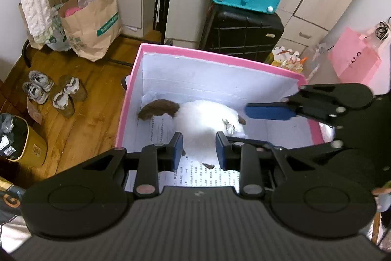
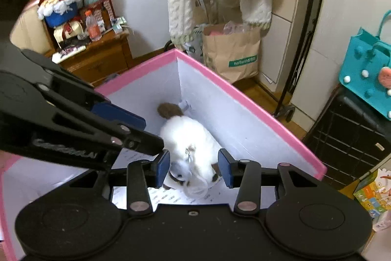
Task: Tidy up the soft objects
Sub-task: 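Open the left gripper and lift it out of the pink box, then move the left gripper back to the blue wet-wipe pack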
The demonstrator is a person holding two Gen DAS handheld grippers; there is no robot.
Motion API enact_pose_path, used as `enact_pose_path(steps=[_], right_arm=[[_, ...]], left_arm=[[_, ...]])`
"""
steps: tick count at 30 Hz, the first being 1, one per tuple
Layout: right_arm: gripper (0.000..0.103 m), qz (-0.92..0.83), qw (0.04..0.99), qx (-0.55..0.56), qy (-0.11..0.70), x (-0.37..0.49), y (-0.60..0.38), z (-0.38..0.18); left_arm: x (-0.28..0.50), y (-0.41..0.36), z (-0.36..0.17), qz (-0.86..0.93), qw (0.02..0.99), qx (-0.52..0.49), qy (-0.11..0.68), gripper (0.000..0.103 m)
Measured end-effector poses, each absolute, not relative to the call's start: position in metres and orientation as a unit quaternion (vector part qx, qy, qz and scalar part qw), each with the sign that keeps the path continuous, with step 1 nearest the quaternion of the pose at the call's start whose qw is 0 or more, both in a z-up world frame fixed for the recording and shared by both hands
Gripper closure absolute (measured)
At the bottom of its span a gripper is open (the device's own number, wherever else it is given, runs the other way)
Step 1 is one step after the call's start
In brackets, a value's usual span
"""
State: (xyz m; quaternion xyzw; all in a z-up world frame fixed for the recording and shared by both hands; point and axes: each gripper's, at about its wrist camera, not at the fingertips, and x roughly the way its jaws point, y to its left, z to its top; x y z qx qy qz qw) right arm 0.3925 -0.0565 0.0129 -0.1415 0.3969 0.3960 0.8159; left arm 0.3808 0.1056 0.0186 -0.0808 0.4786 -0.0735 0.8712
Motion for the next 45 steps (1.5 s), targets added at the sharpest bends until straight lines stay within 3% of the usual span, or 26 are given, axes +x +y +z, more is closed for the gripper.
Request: enact_pose_path(steps=[4, 25, 45], right_arm=[[0.052, 0.380, 0.823, -0.149, 0.395, 0.370, -0.072, 0.032], [0.051, 0.322, 0.864, -0.109, 0.372, 0.227, -0.183, 0.100], [0.045, 0.297, 0.893, -0.055, 0.333, 0.137, -0.274, 0.085]], left_arm=[[0.364, 0.100, 0.029, -0.079, 0.872, -0.040, 0.482, 0.063], [0.225, 0.059, 0.116, -0.156, 0.899, 0.008, 0.409, 0.042], [0.120, -0.005, 0.117, -0.258, 0.909, 0.036, 0.325, 0.027]])
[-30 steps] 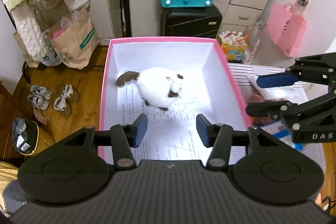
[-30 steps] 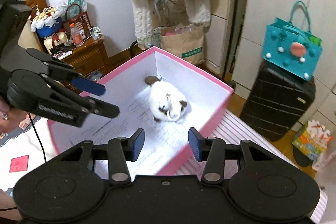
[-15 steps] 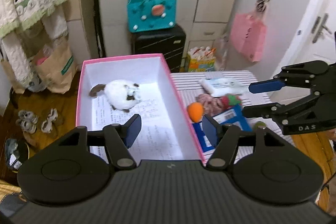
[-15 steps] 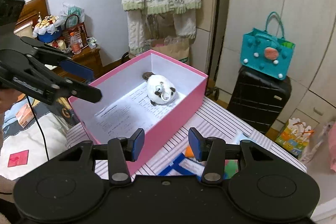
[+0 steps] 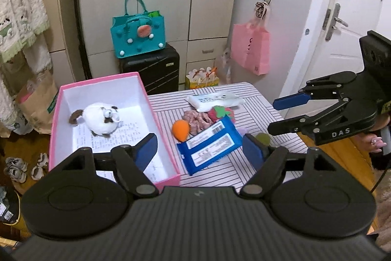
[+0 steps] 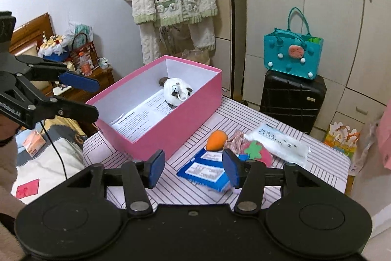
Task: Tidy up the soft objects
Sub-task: 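Move the left gripper back to the blue wet-wipe pack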
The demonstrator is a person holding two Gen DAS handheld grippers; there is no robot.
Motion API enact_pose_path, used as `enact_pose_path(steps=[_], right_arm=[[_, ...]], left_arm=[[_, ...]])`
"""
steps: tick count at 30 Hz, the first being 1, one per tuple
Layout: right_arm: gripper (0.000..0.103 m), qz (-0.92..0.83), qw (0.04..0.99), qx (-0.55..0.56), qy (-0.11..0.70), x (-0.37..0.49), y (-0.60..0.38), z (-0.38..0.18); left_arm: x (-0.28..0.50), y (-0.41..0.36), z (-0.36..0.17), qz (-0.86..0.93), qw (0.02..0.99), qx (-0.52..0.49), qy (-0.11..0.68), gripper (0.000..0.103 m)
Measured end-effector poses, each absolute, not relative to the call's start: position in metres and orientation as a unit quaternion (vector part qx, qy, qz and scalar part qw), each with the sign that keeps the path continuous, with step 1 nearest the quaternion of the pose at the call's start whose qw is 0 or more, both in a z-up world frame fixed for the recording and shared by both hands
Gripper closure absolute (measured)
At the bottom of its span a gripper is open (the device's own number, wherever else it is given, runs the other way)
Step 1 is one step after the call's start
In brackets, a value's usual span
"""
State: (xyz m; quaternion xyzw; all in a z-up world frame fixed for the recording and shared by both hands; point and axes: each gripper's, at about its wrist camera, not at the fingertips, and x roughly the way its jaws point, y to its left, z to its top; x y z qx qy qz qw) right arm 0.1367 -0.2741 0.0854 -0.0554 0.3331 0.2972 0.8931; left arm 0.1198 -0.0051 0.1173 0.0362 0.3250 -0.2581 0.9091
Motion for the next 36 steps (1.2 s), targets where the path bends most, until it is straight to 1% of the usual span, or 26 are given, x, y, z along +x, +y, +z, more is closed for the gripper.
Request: enact_pose_path(steps=[9, 13, 16, 19, 27, 34, 35, 36], right_arm=[[0.045, 0.292, 0.900, -0.013, 0.322, 0.126, -0.296, 0.054], [0.045, 0.291, 0.900, 0.008, 0.324, 0.132, -0.305, 0.042], [0.045, 0.296, 0.894, 0.022, 0.337, 0.143, -0.306, 0.034], [0.045, 0.300, 0.885, 0.034, 0.355, 0.157, -0.305, 0.023], [0.045, 0.299, 0.874, 0.084, 0.373, 0.192, -0.314, 0.000], [0.045, 0.291, 0.866, 0.091, 0.395, 0.215, -0.306, -0.017], [0.045, 0.294, 0.864, 0.091, 0.398, 0.217, -0.304, -0.019], [0.048, 0.301, 0.860, 0.090, 0.402, 0.221, -0.303, -0.021]], left_arm=[[0.107, -0.036, 0.072, -0.280, 0.913, 0.025, 0.297, 0.027], [0.108, -0.048, 0.050, -0.281, 0.910, 0.005, 0.304, 0.027], [0.108, -0.044, 0.043, -0.276, 0.914, -0.036, 0.294, 0.027], [0.111, -0.049, 0.036, -0.245, 0.924, -0.031, 0.292, 0.027], [0.129, -0.075, 0.006, -0.235, 0.913, -0.059, 0.327, 0.028], [0.143, -0.109, -0.018, -0.198, 0.923, -0.033, 0.329, 0.030], [0.145, -0.109, -0.021, -0.192, 0.924, -0.034, 0.329, 0.030], [0.146, -0.108, -0.024, -0.185, 0.925, -0.037, 0.330, 0.030]])
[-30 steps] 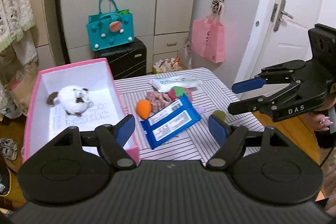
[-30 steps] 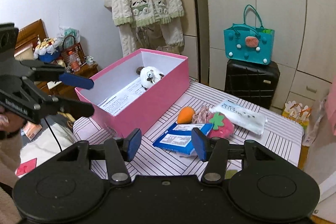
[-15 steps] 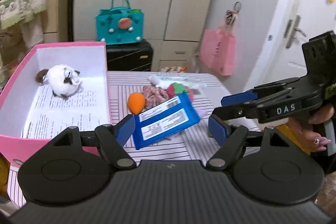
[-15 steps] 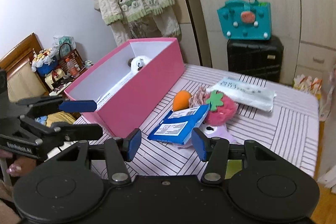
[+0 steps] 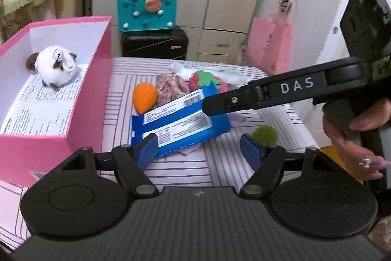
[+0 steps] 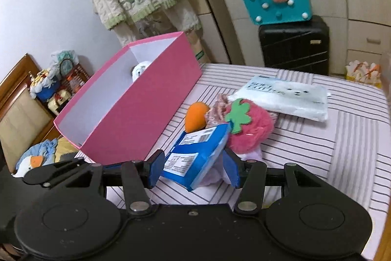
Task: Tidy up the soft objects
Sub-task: 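Move the left gripper back to the blue wet-wipe pack, then close the left gripper on the edge of the blue wet-wipe pack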
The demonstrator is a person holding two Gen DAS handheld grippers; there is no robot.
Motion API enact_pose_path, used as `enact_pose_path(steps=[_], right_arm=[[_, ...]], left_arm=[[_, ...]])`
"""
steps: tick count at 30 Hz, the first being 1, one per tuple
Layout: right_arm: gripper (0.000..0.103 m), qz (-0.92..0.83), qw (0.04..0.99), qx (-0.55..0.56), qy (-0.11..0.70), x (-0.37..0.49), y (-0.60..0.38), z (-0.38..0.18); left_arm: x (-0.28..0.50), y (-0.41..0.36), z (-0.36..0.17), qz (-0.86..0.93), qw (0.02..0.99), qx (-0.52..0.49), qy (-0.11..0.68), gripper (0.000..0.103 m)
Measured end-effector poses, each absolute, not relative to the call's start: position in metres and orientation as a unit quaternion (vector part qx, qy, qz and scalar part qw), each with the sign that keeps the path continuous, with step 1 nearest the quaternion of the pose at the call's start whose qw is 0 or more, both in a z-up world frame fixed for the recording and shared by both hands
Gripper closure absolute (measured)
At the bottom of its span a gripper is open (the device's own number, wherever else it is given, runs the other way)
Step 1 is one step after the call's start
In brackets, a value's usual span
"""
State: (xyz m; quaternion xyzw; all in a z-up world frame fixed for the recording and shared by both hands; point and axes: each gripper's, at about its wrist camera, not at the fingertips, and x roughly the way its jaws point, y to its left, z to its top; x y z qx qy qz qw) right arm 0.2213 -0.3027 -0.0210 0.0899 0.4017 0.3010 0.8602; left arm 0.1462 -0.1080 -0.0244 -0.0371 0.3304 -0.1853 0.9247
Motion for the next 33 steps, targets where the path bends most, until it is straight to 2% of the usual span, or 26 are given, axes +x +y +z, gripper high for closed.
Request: enact_pose_path(steps=[2, 4, 5, 6, 8, 14, 15, 17, 20, 21, 25, 27, 29, 31, 33], right_arm=[[0.053, 0.307, 0.855, 0.091, 0.407, 0.227, -0.298, -0.025], [0.068, 0.308, 0.852, 0.087, 0.414, 0.231, -0.294, -0.030], [0.084, 0.305, 0.852, 0.087, 0.416, 0.232, -0.294, -0.032], [0.093, 0.310, 0.849, 0.088, 0.418, 0.232, -0.294, -0.034], [0.101, 0.320, 0.843, 0.106, 0.420, 0.231, -0.298, -0.035], [0.100, 0.338, 0.843, 0.101, 0.407, 0.217, -0.299, -0.032], [0.094, 0.326, 0.847, 0.105, 0.406, 0.217, -0.298, -0.032], [0.092, 0.321, 0.848, 0.093, 0.412, 0.219, -0.295, -0.034], [0.071, 0.317, 0.839, 0.109, 0.429, 0.224, -0.293, -0.039], [0.069, 0.317, 0.836, 0.114, 0.433, 0.227, -0.293, -0.040], [0.067, 0.311, 0.831, 0.110, 0.448, 0.232, -0.282, -0.045], [0.061, 0.308, 0.826, 0.118, 0.456, 0.238, -0.278, -0.050], [0.061, 0.296, 0.826, 0.128, 0.463, 0.243, -0.276, -0.055], [0.081, 0.291, 0.832, 0.126, 0.455, 0.242, -0.274, -0.057], [0.086, 0.292, 0.841, 0.112, 0.441, 0.236, -0.274, -0.055]], left_arm=[[0.148, -0.105, -0.030, -0.181, 0.923, -0.045, 0.336, 0.030], [0.148, -0.102, -0.035, -0.176, 0.923, -0.049, 0.338, 0.030], [0.148, -0.101, -0.036, -0.175, 0.923, -0.049, 0.339, 0.030], [0.147, -0.100, -0.038, -0.176, 0.923, -0.050, 0.340, 0.030], [0.148, -0.096, -0.039, -0.179, 0.921, -0.056, 0.342, 0.030], [0.144, -0.082, -0.041, -0.174, 0.923, -0.070, 0.335, 0.029], [0.144, -0.080, -0.042, -0.168, 0.924, -0.072, 0.335, 0.029], [0.143, -0.078, -0.043, -0.157, 0.927, -0.071, 0.333, 0.029], [0.142, -0.079, -0.046, -0.143, 0.933, -0.061, 0.325, 0.030], [0.143, -0.079, -0.046, -0.140, 0.934, -0.062, 0.324, 0.030], [0.146, -0.077, -0.051, -0.138, 0.935, -0.069, 0.320, 0.030], [0.146, -0.075, -0.052, -0.140, 0.934, -0.073, 0.321, 0.030], [0.146, -0.074, -0.053, -0.141, 0.934, -0.077, 0.320, 0.030], [0.144, -0.071, -0.053, -0.142, 0.934, -0.080, 0.319, 0.030], [0.141, -0.067, -0.053, -0.142, 0.934, -0.082, 0.319, 0.030]])
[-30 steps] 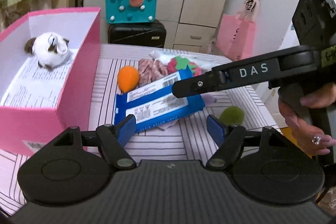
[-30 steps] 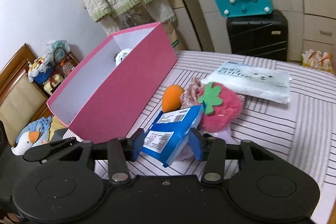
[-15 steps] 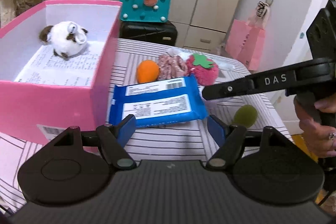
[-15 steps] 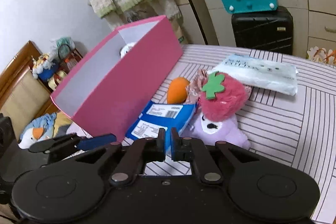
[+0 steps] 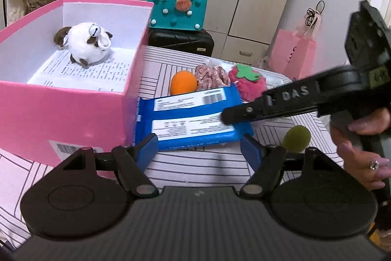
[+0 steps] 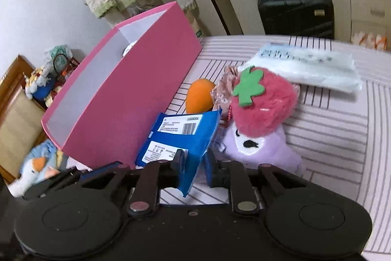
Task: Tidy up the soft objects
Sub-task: 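Close the left gripper on the edge of the blue wet-wipe pack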
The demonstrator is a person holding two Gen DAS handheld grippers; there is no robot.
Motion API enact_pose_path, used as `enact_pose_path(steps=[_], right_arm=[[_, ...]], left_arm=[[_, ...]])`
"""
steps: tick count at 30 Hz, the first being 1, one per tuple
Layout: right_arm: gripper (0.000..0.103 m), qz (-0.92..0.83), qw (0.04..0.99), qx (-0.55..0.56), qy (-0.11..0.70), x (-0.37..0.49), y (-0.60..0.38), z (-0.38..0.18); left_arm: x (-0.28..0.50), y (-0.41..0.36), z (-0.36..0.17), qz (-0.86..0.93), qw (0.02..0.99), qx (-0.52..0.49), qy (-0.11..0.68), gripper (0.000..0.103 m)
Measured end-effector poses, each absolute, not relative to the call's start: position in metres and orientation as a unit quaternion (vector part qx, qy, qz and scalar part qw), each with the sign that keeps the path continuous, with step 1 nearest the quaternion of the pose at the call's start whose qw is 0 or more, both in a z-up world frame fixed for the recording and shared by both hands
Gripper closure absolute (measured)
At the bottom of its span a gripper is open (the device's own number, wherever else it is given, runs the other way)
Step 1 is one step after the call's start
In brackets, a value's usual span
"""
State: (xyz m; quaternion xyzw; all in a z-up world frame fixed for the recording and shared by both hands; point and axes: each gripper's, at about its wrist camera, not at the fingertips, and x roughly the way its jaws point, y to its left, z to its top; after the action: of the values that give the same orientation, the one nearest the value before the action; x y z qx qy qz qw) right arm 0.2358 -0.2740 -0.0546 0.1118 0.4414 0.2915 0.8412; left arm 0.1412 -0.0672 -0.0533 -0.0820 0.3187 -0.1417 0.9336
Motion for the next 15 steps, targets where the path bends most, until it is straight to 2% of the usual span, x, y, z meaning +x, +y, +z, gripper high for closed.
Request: enact_pose_path(steps=[8, 15], right_arm=[[0.089, 0.289, 0.845, 0.114, 0.435, 0.199, -0.295, -0.041], [0.089, 0.278, 0.842, 0.096, 0.453, 0.173, -0.307, -0.052]], left_arm=[[0.138, -0.058, -0.051, -0.156, 0.929, -0.093, 0.322, 0.030], [0.147, -0.061, -0.062, -0.177, 0.902, -0.122, 0.375, 0.030]])
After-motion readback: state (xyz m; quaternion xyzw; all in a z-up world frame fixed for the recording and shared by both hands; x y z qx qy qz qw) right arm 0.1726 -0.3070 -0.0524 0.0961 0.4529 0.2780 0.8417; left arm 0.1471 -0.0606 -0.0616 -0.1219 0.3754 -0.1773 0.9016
